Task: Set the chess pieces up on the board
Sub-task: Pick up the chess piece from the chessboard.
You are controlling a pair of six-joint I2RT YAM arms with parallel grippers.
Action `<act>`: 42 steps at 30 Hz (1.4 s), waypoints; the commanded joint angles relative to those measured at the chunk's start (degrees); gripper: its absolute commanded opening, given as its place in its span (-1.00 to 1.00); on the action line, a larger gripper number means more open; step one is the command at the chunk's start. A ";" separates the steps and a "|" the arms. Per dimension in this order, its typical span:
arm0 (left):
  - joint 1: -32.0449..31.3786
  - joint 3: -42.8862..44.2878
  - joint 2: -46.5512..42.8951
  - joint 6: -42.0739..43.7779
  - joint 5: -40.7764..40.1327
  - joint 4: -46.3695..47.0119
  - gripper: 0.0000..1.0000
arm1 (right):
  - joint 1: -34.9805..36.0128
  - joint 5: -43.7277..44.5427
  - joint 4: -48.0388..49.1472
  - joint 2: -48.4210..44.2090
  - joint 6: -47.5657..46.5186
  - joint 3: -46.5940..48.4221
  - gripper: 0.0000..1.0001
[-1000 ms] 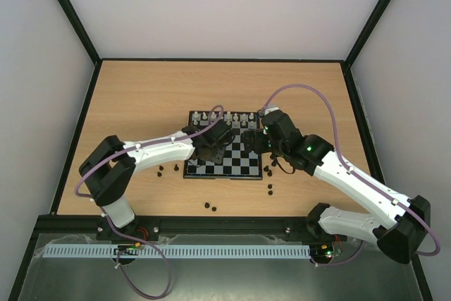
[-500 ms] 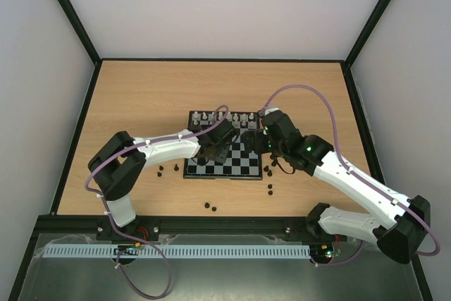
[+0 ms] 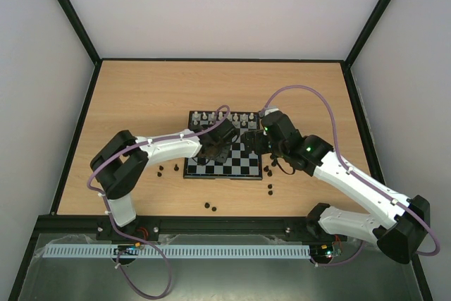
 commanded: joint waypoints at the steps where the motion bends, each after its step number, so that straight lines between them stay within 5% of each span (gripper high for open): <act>1: 0.21 -0.12 0.15 -0.04 0.23 -0.81 -0.53 | -0.26 0.05 -1.25 -1.00 0.13 -0.79 0.97; 14: 0.50 -0.02 1.47 -0.02 0.16 -1.39 -0.64 | -0.22 -0.14 -1.09 -0.86 0.17 -0.95 0.97; 20: 0.53 -0.77 0.91 -0.43 -0.37 -1.76 -0.44 | -0.22 -0.37 -0.99 -0.83 0.15 -0.98 0.97; 30: 0.73 -0.77 0.47 -0.32 -0.40 -1.96 -0.85 | -0.22 -0.67 -0.80 -0.91 0.17 -1.22 0.98; 42: 10.49 8.67 -7.15 5.93 -1.25 -10.39 -0.85 | -0.23 -1.09 -0.49 -0.97 0.04 -1.07 0.98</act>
